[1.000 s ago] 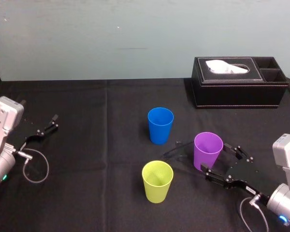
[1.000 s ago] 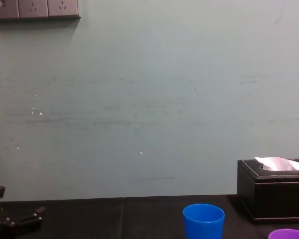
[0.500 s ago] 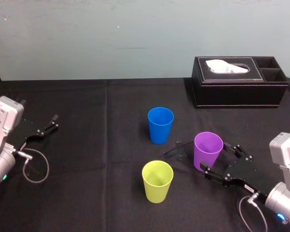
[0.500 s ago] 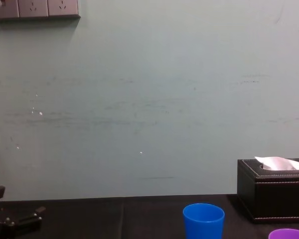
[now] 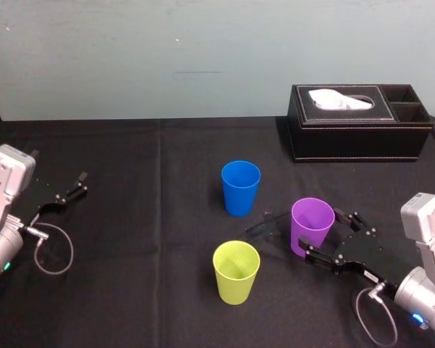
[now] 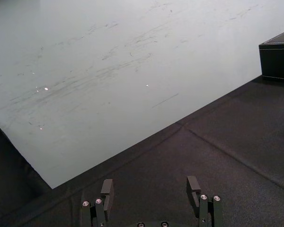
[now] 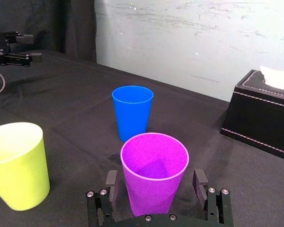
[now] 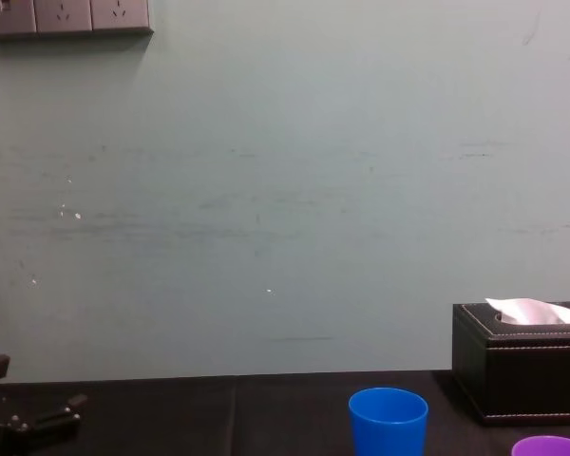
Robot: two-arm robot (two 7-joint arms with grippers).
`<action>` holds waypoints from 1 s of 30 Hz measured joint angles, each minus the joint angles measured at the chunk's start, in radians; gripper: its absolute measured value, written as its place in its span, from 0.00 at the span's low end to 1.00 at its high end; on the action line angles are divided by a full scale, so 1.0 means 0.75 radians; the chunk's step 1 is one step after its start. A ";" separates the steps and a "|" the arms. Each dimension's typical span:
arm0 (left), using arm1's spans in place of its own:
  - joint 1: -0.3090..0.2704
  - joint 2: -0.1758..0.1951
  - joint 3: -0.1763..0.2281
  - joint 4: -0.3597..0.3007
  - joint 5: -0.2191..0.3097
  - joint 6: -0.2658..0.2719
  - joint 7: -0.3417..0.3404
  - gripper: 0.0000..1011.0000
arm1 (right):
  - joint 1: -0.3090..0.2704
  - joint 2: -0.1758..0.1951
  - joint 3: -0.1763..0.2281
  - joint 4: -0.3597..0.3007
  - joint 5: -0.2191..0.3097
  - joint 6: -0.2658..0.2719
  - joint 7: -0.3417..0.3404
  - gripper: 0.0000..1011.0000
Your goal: Stack the three plastic cups sequentially using one hand.
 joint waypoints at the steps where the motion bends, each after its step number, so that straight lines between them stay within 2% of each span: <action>1: 0.000 0.000 0.000 0.000 0.000 0.000 0.000 1.00 | 0.002 -0.001 -0.001 0.002 0.000 0.000 0.001 0.99; 30: 0.000 0.000 0.000 0.000 0.000 0.000 0.000 1.00 | 0.086 -0.039 -0.040 0.064 0.022 0.044 0.012 0.99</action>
